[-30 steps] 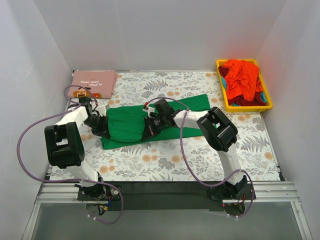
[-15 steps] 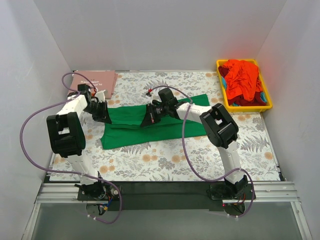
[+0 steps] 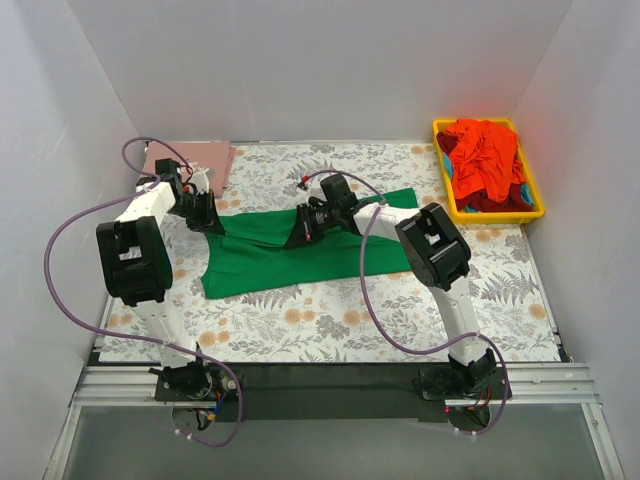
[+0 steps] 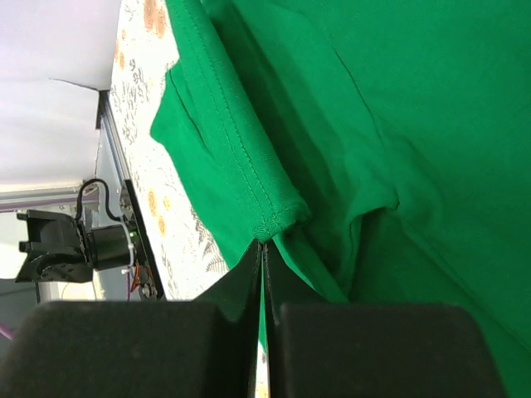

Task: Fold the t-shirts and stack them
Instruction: Fold the tshirt

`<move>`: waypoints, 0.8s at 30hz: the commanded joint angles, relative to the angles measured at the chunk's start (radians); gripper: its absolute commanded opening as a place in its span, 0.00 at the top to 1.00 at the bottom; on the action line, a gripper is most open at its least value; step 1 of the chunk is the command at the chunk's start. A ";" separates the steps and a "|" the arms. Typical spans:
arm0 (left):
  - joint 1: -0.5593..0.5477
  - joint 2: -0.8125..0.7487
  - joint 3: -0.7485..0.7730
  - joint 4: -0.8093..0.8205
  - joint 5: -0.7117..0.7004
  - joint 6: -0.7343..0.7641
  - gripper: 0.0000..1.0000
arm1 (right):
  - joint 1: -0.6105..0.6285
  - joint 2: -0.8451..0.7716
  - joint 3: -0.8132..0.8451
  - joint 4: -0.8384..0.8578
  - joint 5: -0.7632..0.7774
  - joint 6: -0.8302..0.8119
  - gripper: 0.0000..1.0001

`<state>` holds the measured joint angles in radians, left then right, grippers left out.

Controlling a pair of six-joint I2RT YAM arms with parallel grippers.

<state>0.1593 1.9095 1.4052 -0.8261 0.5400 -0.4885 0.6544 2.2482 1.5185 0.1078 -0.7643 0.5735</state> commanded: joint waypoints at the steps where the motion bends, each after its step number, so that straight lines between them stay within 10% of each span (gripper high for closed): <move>1: -0.003 0.002 0.047 0.036 0.023 -0.016 1.00 | -0.007 0.001 0.045 0.027 -0.001 0.005 0.99; 4: -0.003 0.011 0.052 0.045 0.017 -0.024 1.00 | -0.013 0.005 0.054 0.029 0.003 0.008 0.99; 9: -0.003 -0.009 0.038 0.065 0.020 -0.044 0.80 | -0.036 -0.010 0.065 0.030 0.020 0.009 0.64; 14: 0.020 -0.116 0.000 0.104 0.073 -0.090 0.72 | -0.099 -0.087 0.049 0.027 0.028 -0.018 0.53; 24: -0.027 -0.311 -0.236 0.057 0.068 -0.071 0.77 | -0.285 -0.282 0.020 -0.514 0.115 -0.570 0.66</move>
<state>0.1646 1.6386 1.2476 -0.7467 0.6083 -0.5629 0.3813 2.0293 1.5394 -0.1604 -0.7242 0.2707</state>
